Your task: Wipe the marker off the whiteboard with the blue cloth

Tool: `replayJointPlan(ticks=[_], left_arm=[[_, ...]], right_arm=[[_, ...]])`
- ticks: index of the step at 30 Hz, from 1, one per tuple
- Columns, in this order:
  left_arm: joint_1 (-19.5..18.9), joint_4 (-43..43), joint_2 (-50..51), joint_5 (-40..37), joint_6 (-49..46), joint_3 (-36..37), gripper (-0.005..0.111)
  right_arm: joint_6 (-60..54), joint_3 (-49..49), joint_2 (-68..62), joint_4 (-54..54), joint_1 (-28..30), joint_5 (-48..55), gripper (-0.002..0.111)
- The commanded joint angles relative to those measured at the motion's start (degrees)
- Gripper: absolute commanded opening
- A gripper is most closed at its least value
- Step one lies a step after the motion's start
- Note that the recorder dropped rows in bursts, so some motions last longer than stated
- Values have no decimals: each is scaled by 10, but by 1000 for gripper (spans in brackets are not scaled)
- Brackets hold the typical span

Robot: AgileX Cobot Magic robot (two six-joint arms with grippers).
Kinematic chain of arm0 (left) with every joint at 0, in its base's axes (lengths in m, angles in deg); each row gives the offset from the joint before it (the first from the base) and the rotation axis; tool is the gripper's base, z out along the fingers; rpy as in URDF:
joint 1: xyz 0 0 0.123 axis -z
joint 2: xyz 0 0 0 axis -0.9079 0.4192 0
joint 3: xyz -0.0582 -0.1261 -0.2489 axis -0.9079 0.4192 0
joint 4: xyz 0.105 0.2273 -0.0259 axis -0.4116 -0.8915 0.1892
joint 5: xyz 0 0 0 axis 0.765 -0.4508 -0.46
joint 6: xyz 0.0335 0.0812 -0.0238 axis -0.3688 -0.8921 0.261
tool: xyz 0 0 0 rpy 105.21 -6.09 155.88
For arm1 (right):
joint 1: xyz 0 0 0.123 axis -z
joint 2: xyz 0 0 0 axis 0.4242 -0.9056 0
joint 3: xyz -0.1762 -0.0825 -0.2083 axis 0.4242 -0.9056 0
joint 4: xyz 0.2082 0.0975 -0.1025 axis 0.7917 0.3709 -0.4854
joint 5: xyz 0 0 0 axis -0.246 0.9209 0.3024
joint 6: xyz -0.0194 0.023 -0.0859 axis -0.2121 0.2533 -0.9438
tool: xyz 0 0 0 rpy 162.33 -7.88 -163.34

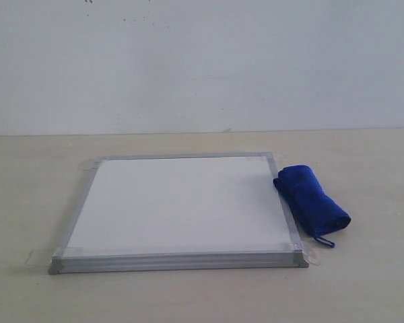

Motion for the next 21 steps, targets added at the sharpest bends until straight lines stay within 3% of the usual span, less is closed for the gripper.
replayJointPlan(ticks=[1,11,17,21], left_arm=[[3,4,-1,1,-1,-1,4],[3,4,-1,1,-1,-1,4],[3,4,-1,1,-1,-1,4],[3,4,-1,1,-1,-1,4]], right_arm=[[-2,-30,4,-2,-1,-29,0],[-31,-118,4,-4,-1,-115,0],[-40,-118,4,-27,-1,-60,0],[-29,-118,4,-103,-1,78,0]])
